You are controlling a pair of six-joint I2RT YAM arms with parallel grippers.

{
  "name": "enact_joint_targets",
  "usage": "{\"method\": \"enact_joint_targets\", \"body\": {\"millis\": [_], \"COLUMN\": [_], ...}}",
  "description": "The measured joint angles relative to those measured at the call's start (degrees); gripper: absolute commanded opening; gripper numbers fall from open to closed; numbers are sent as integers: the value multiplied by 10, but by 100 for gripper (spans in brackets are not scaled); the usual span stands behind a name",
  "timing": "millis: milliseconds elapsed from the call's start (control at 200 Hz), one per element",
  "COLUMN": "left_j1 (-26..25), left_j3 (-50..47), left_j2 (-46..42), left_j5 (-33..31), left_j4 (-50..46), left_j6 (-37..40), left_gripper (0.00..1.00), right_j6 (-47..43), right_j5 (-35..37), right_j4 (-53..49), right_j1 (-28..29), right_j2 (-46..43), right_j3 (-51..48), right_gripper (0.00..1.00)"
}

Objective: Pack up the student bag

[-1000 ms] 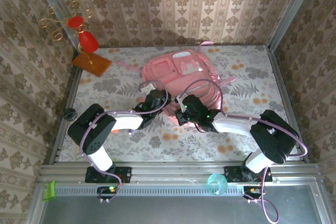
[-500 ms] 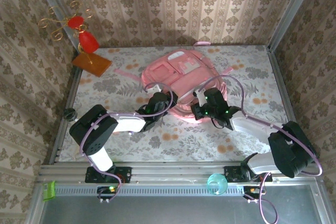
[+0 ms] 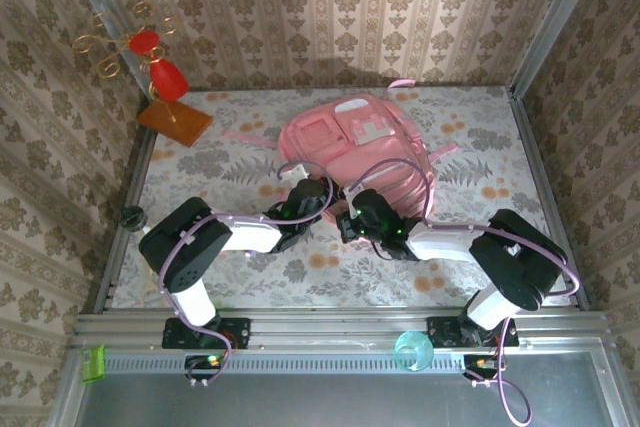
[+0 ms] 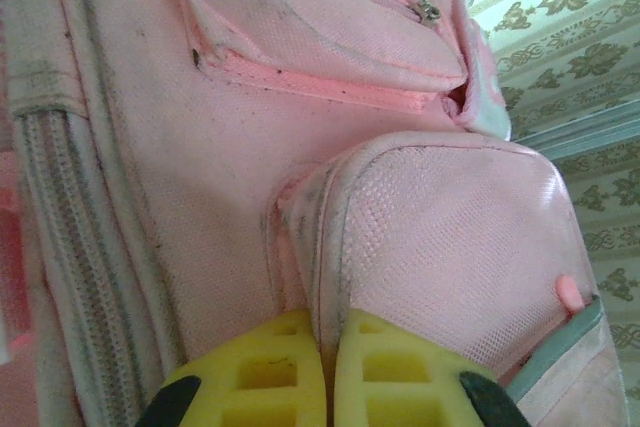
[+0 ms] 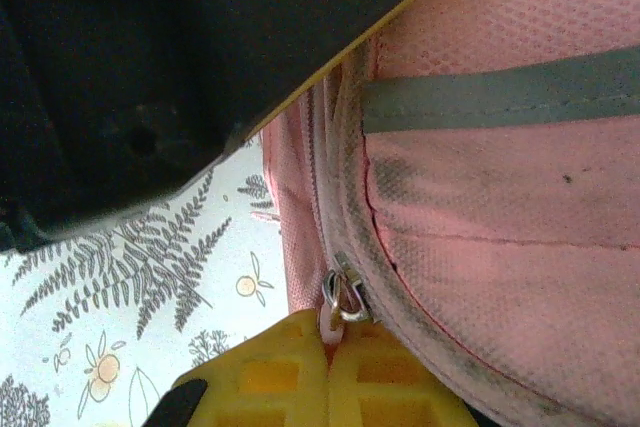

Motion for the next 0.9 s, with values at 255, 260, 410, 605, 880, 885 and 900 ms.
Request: {"method": "enact_joint_targets", "body": {"millis": [255,260,410,605,880,885,900], "left_j1": [0,0,5,34,83,83,83], "left_j3": [-30,-30,-35,9,220,222,232], "left_j2": [-23,-24,-75,-117,-23,-22,-16], "left_j5": [61,61,90,126,220,221,226], "left_j4": [30,30,-3,-115,-284,-286,-292], "left_j6": [16,16,66,161,318,320,327], "left_gripper": [47,48,57,62,47,47,46], "right_j6": [-37,-37,-69,-92,-91,-91,-89], "right_j5": [-58,-59,-93,-137,-166,-166,-167], "right_j4": [25,25,-1,-61,-119,-120,-121], "right_j1": [-52,-53,-102,-185,-272,-272,-272], "right_j2": [-59,-61,-138,-191,-203,-203,-203], "right_j3": [-45,-45,-79,-91,-85,-85,-84], "right_gripper": [0,0,0,0,0,0,0]}}
